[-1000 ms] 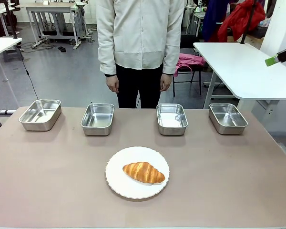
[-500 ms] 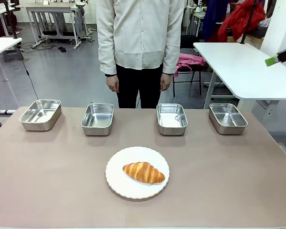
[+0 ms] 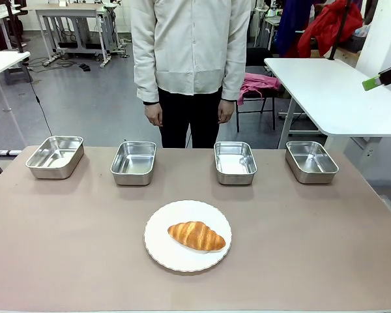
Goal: Place the bread in the container.
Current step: Place the Butter Roll into the Airtight Container indicated by the human.
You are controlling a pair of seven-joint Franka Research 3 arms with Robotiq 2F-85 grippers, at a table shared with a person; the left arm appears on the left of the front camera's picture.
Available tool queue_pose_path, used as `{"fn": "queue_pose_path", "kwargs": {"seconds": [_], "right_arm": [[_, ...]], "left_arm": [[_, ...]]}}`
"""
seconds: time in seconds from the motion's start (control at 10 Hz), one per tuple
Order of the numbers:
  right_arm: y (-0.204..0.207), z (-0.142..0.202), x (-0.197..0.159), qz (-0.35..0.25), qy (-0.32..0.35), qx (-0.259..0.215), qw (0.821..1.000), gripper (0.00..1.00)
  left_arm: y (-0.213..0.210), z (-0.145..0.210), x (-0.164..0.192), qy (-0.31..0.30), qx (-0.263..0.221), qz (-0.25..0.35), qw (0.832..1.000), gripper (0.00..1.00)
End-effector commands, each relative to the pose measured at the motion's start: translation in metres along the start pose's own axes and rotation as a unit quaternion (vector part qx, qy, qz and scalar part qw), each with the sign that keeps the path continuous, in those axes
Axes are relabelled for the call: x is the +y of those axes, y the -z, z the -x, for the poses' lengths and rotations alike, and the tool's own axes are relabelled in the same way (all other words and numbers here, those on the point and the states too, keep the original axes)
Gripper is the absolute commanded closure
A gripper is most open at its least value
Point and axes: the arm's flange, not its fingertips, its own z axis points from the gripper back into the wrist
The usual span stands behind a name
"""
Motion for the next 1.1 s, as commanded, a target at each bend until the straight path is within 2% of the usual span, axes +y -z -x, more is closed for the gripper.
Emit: {"fn": "queue_pose_path", "kwargs": {"seconds": [0.0,1.0], "right_arm": [[0.0017,0.0,-0.0003,-0.006,0.0,-0.011,1.0,0.0],[0.0017,0.0,-0.0003,-0.006,0.0,-0.011,1.0,0.0]], "left_arm": [[-0.0003,0.0004,0.0001,0.007,-0.002,0.001,1.0,0.0],[-0.0003,0.0004,0.0001,0.007,-0.002,0.001,1.0,0.0]]}}
